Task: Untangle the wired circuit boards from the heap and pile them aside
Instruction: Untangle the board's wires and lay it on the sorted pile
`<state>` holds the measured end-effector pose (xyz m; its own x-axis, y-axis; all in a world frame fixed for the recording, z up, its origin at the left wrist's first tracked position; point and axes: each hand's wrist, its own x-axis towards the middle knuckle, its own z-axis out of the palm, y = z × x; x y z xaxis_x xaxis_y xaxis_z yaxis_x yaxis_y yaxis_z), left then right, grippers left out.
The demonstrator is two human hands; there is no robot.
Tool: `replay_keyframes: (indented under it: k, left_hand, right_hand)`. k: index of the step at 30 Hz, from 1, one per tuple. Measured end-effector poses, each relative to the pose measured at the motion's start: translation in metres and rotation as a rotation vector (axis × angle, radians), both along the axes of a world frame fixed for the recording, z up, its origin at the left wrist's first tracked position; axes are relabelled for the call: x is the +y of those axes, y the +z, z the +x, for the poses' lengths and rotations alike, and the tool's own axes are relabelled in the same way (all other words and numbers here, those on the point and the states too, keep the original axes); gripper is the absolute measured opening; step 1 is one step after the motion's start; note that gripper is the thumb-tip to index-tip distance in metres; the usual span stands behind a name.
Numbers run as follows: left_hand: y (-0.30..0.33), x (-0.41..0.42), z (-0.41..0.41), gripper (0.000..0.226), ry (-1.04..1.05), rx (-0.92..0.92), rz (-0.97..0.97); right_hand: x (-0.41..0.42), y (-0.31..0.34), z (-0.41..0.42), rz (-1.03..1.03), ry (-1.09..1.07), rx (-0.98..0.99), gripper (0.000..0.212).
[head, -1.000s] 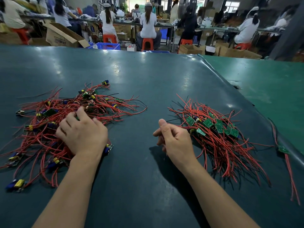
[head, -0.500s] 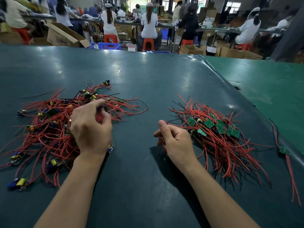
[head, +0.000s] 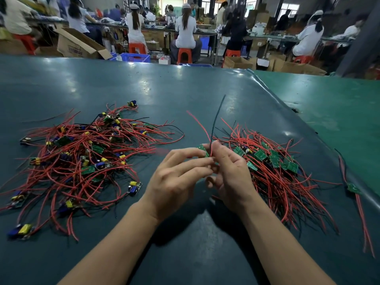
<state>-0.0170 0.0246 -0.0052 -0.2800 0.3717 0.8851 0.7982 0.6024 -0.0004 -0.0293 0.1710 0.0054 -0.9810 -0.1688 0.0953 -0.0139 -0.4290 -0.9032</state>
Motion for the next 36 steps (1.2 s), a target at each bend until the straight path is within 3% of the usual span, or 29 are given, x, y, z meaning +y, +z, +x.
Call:
replay_keyframes:
  k: [5,8,11,13,19,23,30,36]
  left_hand:
    - [0.002,0.005,0.006,0.012,0.032,0.047,0.065]
    - [-0.004,0.008,0.008,0.012,-0.011,-0.207,0.093]
    - [-0.007,0.008,0.007,0.024,0.082,-0.591,0.259]
    - [-0.009,0.006,0.003,0.033,0.127,-0.721,0.379]
    - [-0.009,0.004,-0.004,0.029,0.098,-0.860,0.582]
    - [-0.006,0.005,-0.004,0.040,0.111,-0.910,0.654]
    - [-0.002,0.001,-0.009,0.057,0.113,-1.020,0.805]
    - [0.000,-0.001,-0.009,0.063,0.143,-1.036,0.798]
  right_hand:
    - [0.001,0.000,-0.005,0.017,-0.212,-0.012,0.007]
    - [0.004,0.004,-0.005,-0.005,-0.269,-0.056,0.003]
    - [0.001,0.002,-0.004,0.029,-0.264,-0.071,0.020]
    - [-0.002,0.001,-0.001,0.050,-0.233,-0.081,0.023]
    - [-0.002,0.000,0.001,0.094,-0.185,-0.074,0.012]
    - [-0.002,-0.002,0.001,0.242,-0.164,0.028,0.011]
    - [-0.003,-0.006,0.003,0.485,-0.123,0.305,0.036]
    - [0.001,-0.009,0.001,0.580,-0.140,0.446,0.043]
